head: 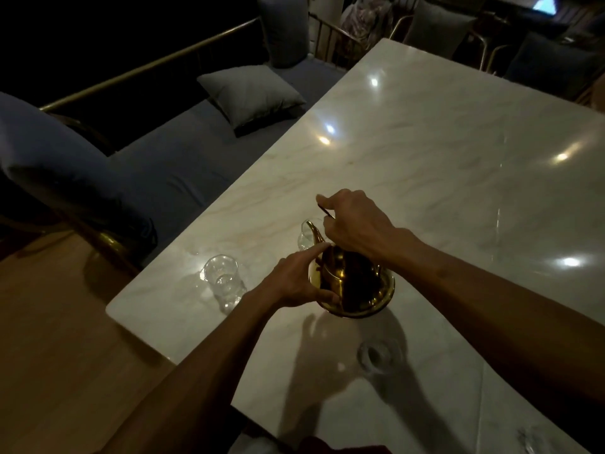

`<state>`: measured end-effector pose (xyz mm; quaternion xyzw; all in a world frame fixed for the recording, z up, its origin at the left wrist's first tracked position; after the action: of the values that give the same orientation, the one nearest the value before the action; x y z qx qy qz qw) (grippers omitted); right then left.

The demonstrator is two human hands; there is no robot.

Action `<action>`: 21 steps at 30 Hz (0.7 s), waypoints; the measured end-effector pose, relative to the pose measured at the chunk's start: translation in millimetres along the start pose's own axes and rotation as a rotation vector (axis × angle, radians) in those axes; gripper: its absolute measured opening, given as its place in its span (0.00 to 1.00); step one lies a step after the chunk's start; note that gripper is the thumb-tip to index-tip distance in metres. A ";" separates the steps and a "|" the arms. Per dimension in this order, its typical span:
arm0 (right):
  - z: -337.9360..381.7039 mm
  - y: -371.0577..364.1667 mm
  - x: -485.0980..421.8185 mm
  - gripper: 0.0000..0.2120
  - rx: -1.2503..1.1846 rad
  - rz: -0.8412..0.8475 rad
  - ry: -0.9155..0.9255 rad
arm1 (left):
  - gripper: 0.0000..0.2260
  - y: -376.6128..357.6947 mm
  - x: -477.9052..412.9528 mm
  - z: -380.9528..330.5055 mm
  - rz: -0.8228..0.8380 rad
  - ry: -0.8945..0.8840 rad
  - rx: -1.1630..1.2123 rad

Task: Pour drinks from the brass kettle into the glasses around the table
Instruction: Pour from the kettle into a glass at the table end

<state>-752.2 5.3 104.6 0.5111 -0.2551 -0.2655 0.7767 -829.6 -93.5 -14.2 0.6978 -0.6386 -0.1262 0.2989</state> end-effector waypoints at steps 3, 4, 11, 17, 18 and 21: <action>17.9 6.3 13.1 0.22 0.023 0.014 0.074 | 0.44 2.9 24.4 -8.3 -0.059 -0.006 0.017; 24.2 7.5 16.4 0.23 0.025 0.024 0.097 | 0.44 3.6 32.3 -9.4 -0.078 -0.012 0.030; 76.0 0.1 34.2 0.20 0.097 0.086 0.273 | 0.42 11.3 83.7 1.8 -0.205 0.041 0.087; 116.0 -27.5 30.3 0.19 0.213 0.181 0.376 | 0.41 11.0 112.9 27.4 -0.246 0.135 0.199; 121.9 -34.5 28.2 0.19 0.227 0.200 0.385 | 0.40 9.9 116.2 31.4 -0.251 0.146 0.219; 134.5 -50.4 20.6 0.20 0.242 0.250 0.386 | 0.39 7.8 121.1 42.9 -0.260 0.179 0.268</action>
<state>-834.6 -114.1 107.1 0.6059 -0.1934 -0.0326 0.7710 -841.4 -221.5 -18.6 0.8163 -0.5251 -0.0149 0.2401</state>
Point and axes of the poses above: each hand's wrist, its own x-axis away from the middle knuckle, its own y-axis out of the back of the hand, z = x × y, the point moved 1 cm from there along -x, towards the middle knuckle, and after that the axes turned 1 degree about -y, right-handed, at the moved point
